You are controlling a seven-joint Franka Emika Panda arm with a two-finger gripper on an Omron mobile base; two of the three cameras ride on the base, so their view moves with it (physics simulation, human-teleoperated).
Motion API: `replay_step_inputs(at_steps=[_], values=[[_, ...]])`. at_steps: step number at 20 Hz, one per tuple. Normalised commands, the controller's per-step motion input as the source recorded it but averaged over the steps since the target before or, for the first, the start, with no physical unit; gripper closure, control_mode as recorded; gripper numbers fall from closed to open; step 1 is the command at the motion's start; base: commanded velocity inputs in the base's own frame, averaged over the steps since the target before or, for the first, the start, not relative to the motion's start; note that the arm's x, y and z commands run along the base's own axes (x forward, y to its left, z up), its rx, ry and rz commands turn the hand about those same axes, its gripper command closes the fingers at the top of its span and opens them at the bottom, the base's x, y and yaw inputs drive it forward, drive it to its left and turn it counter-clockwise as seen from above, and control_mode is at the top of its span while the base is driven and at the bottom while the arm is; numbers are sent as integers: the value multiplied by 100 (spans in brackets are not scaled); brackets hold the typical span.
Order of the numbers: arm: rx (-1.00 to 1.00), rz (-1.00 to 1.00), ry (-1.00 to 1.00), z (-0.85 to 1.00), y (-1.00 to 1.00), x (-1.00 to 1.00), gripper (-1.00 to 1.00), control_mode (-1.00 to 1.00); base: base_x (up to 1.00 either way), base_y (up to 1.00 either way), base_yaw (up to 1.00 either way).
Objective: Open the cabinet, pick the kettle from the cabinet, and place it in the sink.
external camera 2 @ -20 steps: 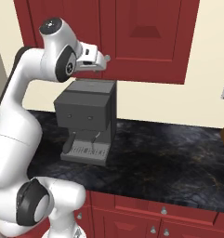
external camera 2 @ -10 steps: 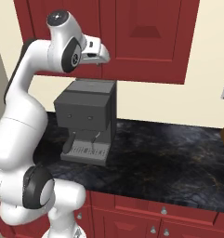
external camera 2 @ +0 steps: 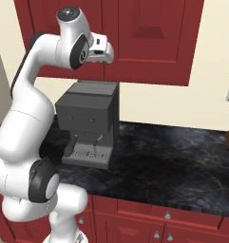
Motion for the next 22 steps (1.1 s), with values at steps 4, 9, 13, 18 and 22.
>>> replay_step_inputs(at_steps=[4,9,13,18,22], values=[[3,6,-1,-1,-5,23,-100,-100,0,0,0],[0,3,0,0,-6,25,-100,-100,0,0,0],[1,1,0,0,0,26,-100,-100,0,0,0],[4,0,0,-4,3,26,-100,-100,0,0,0],[2,0,1,-7,-1,19,-100,-100,0,0,0]])
